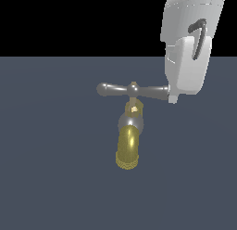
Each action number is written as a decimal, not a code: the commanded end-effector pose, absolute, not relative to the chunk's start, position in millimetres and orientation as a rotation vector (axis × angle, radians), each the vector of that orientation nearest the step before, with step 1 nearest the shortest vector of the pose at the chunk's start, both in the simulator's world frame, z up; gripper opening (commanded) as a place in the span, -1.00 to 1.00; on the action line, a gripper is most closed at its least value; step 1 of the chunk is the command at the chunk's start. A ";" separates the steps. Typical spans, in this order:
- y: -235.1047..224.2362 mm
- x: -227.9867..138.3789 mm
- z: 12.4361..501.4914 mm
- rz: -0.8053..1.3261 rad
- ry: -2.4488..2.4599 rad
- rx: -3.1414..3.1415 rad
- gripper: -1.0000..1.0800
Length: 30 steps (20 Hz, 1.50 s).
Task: Turn on the faucet by rotating a designated handle.
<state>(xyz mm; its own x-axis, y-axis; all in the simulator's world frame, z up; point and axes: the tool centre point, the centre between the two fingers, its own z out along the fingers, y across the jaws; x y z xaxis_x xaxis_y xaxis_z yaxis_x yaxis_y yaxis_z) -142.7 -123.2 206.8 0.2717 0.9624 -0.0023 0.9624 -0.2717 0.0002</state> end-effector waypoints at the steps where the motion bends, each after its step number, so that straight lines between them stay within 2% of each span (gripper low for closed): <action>1: -123.5 -139.7 202.7 -0.002 1.920 2.484 -1.00; 12: -123.2 -136.9 198.7 -0.001 1.945 2.465 -1.00; 30: -139.3 -94.4 198.5 0.000 1.946 2.465 -1.00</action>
<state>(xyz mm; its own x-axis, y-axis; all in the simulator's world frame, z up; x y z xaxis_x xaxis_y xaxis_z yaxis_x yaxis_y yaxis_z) -101.4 -137.0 197.7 0.2331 0.9725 0.0025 0.9724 -0.2330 -0.0071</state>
